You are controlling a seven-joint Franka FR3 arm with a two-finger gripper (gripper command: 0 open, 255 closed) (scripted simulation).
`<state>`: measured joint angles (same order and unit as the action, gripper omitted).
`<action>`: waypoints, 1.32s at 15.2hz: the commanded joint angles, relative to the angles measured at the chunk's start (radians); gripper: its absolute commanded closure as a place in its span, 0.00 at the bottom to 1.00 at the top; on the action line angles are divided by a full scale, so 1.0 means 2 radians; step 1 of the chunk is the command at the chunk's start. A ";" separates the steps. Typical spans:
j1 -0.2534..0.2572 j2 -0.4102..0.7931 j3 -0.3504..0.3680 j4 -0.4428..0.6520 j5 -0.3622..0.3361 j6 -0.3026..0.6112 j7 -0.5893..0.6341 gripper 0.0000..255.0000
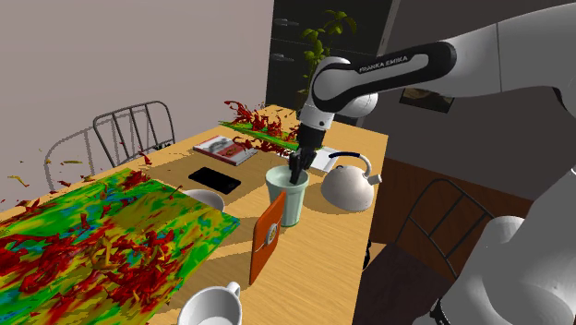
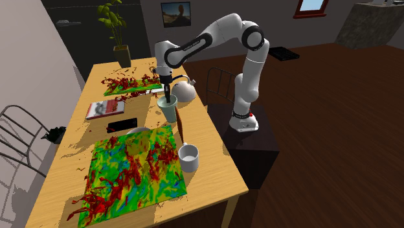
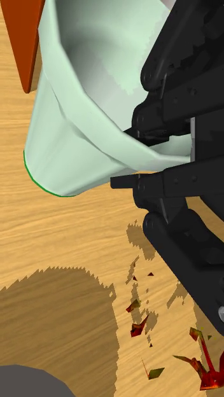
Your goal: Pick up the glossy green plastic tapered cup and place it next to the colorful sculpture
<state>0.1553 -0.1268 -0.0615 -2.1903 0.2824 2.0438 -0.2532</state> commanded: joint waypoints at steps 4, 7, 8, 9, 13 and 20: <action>0.000 0.003 0.000 -0.006 0.002 0.009 -0.002 1.00; 0.000 0.003 0.000 -0.006 0.002 0.009 -0.002 1.00; 0.000 0.003 0.000 -0.006 0.002 0.009 -0.002 1.00; 0.000 0.003 0.000 -0.006 0.002 0.009 -0.002 0.00; 0.000 0.003 0.000 -0.006 0.002 0.009 -0.002 0.00; -0.007 -0.014 -0.007 0.039 -0.009 -0.054 0.003 0.00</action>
<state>0.1424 -0.1542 -0.0758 -2.1181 0.2653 1.9440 -0.2478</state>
